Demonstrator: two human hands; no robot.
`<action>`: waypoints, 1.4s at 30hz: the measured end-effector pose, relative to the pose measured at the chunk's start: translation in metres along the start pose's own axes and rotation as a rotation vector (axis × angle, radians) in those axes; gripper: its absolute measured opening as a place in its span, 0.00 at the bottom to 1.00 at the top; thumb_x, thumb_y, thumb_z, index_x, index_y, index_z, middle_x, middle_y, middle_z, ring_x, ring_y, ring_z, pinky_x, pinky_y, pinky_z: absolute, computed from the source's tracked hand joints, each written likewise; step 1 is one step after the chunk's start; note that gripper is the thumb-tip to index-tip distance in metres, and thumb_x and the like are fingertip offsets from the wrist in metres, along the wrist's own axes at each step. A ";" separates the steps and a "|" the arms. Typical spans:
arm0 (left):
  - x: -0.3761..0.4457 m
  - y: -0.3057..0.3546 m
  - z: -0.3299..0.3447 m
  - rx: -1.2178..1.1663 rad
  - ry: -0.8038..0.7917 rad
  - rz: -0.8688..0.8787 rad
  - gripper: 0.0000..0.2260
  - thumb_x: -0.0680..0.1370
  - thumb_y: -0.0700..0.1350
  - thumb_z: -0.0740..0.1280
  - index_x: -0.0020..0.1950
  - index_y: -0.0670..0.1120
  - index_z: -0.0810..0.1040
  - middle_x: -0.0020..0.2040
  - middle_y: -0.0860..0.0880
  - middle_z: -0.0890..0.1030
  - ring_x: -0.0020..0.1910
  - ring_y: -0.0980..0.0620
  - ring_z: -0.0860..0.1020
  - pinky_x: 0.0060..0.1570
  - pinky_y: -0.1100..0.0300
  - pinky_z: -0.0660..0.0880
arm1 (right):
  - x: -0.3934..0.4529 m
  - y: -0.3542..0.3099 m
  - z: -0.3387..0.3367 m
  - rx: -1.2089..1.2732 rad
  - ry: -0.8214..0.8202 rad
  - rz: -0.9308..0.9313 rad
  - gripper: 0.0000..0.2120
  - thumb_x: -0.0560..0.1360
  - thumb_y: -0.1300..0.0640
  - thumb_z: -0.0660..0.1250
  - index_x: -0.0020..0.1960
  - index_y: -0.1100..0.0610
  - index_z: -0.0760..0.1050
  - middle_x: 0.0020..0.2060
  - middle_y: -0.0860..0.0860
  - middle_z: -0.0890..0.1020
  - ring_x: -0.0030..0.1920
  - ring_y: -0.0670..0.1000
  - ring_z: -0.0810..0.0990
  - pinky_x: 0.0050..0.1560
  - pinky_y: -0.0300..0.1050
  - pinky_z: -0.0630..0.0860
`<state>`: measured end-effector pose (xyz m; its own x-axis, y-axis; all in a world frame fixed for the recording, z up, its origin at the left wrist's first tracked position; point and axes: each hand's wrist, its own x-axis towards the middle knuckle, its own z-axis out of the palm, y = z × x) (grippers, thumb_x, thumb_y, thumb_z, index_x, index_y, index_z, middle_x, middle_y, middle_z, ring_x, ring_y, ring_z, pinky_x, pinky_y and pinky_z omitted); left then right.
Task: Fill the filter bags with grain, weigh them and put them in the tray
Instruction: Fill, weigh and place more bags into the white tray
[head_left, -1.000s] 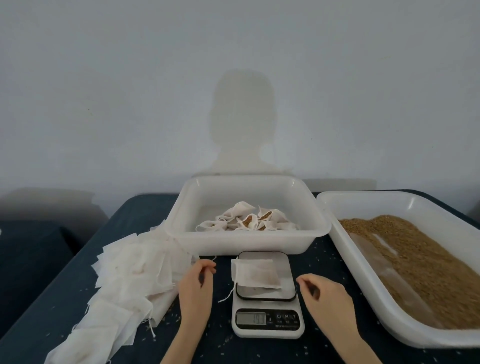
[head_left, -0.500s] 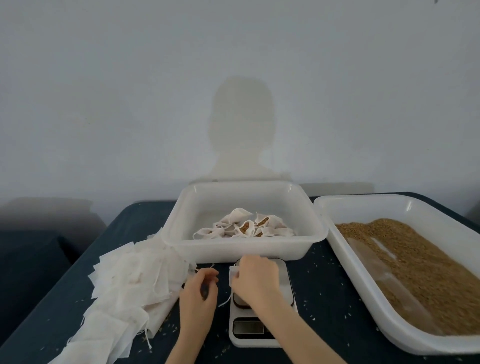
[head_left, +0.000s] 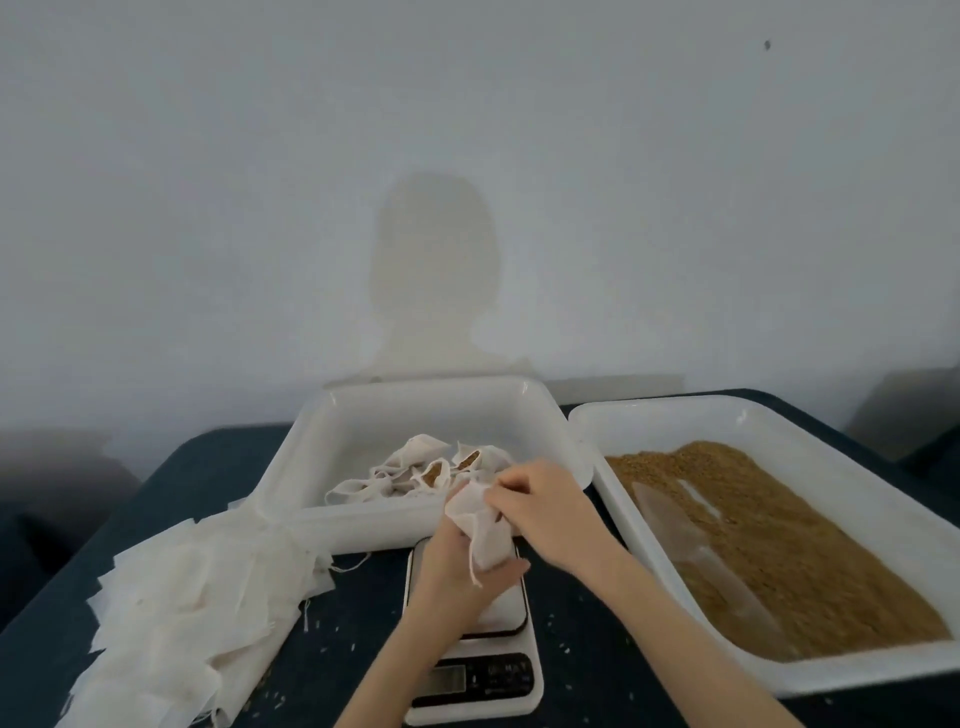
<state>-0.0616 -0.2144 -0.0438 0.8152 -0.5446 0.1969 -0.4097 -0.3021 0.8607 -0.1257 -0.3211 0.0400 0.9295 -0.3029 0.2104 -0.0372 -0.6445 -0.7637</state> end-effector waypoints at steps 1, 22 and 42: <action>0.001 0.003 0.004 -0.074 -0.009 -0.004 0.20 0.69 0.47 0.76 0.58 0.50 0.74 0.45 0.56 0.81 0.43 0.67 0.78 0.38 0.74 0.72 | -0.001 0.001 -0.006 0.006 0.001 -0.007 0.21 0.73 0.58 0.65 0.24 0.53 0.63 0.21 0.46 0.65 0.28 0.46 0.64 0.35 0.45 0.63; 0.021 0.015 0.047 -0.133 -0.139 -0.009 0.18 0.71 0.42 0.72 0.52 0.62 0.71 0.39 0.55 0.80 0.33 0.65 0.78 0.32 0.71 0.75 | -0.006 0.174 -0.125 -0.639 -0.433 0.522 0.24 0.79 0.37 0.57 0.58 0.56 0.76 0.41 0.41 0.67 0.36 0.41 0.65 0.40 0.34 0.70; 0.016 0.011 0.042 -0.084 -0.162 -0.018 0.15 0.73 0.40 0.71 0.54 0.55 0.74 0.37 0.53 0.79 0.31 0.63 0.77 0.34 0.68 0.75 | -0.037 0.199 -0.209 -0.683 -0.416 0.491 0.15 0.69 0.69 0.71 0.45 0.50 0.74 0.46 0.47 0.80 0.47 0.42 0.80 0.43 0.35 0.78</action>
<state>-0.0703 -0.2592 -0.0503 0.7426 -0.6608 0.1091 -0.3551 -0.2504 0.9007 -0.2437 -0.5849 0.0077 0.8042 -0.4598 -0.3767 -0.5448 -0.8236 -0.1577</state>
